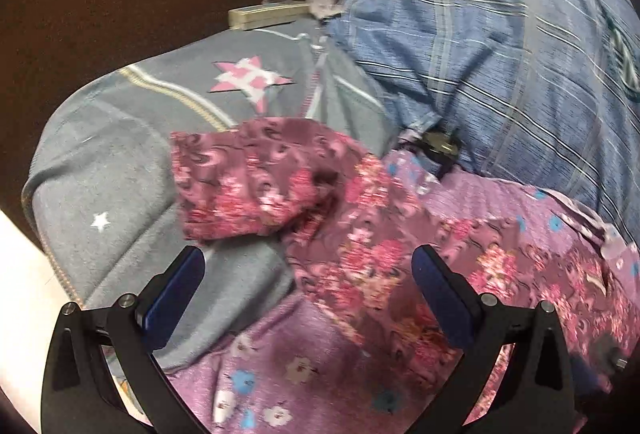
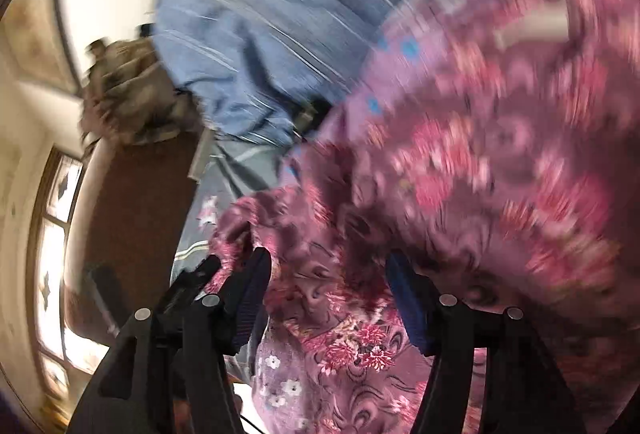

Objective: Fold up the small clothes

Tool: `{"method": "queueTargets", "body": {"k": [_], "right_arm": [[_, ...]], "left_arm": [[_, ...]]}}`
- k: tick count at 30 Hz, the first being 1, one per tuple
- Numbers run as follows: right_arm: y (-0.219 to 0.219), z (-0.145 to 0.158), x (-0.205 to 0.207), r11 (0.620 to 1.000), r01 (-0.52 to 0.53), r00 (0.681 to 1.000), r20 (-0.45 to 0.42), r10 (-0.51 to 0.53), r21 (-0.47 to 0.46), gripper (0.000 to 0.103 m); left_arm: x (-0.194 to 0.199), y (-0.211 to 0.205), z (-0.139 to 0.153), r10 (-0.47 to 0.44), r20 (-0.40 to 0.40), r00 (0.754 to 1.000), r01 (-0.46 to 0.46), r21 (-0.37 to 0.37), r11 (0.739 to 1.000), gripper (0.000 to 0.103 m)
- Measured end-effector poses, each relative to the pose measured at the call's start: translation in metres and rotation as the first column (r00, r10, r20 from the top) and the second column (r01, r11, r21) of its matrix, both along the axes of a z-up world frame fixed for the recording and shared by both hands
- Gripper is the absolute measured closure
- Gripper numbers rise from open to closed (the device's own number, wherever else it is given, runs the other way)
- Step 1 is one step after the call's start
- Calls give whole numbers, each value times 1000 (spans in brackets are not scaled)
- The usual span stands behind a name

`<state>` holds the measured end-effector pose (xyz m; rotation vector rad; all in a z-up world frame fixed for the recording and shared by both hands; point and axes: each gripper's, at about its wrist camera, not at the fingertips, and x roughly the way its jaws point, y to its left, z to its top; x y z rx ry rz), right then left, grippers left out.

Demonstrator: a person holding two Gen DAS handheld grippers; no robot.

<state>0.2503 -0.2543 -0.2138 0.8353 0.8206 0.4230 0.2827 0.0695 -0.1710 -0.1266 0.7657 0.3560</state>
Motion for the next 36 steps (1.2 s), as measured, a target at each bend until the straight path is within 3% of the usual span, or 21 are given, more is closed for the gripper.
{"method": "queueTargets", "body": {"k": [3, 4, 5, 8, 10, 11, 17, 20, 25, 28, 33, 35, 36], "right_arm": [[-19, 21, -20, 987, 42, 998, 44, -36, -157, 58], [-25, 23, -24, 981, 60, 998, 42, -53, -184, 70], [-34, 21, -26, 978, 72, 997, 35, -66, -194, 75], [-45, -2, -21, 977, 107, 993, -34, -116, -186, 75], [-39, -32, -11, 972, 40, 986, -146, -76, -233, 74], [-34, -42, -10, 961, 18, 984, -167, -67, -277, 80], [-38, -12, -42, 950, -15, 999, -38, 3, -313, 70], [-43, -6, -64, 924, -26, 999, 8, 32, -381, 62], [-42, -12, -66, 932, -44, 999, -14, 42, -360, 61], [-30, -7, -64, 933, -82, 996, 1, 88, -351, 61], [-23, -5, -67, 927, -109, 993, 5, 118, -358, 61], [-29, -8, -66, 936, -92, 995, -8, 95, -340, 61], [-32, -8, -66, 939, -85, 996, -11, 86, -333, 61]], "left_arm": [[-4, 23, -2, 73, 4, 997, -73, -40, 997, 0], [-6, 30, -2, 95, 7, 995, -95, -53, 994, 0], [-9, 35, -3, 112, 10, 994, -112, -60, 992, 0], [-15, 51, -7, 172, -2, 985, -172, -80, 982, 0], [-19, 62, -13, 216, -16, 976, -216, -107, 971, 0], [-22, 69, -15, 234, -21, 972, -234, -132, 963, 0], [-40, 104, -21, 322, -1, 947, -309, -278, 909, 0], [-49, 117, -16, 347, 66, 935, -306, -340, 889, 0], [-42, 125, -11, 352, 143, 925, -283, -360, 889, 0], [-27, 126, -11, 311, 148, 939, -237, -380, 894, 0], [8, 118, -9, 248, 172, 953, -186, -313, 931, 1], [17, 116, -11, 202, 178, 963, -139, -313, 939, 23], [24, 116, -15, 171, 161, 972, -109, -335, 936, 47]]}}
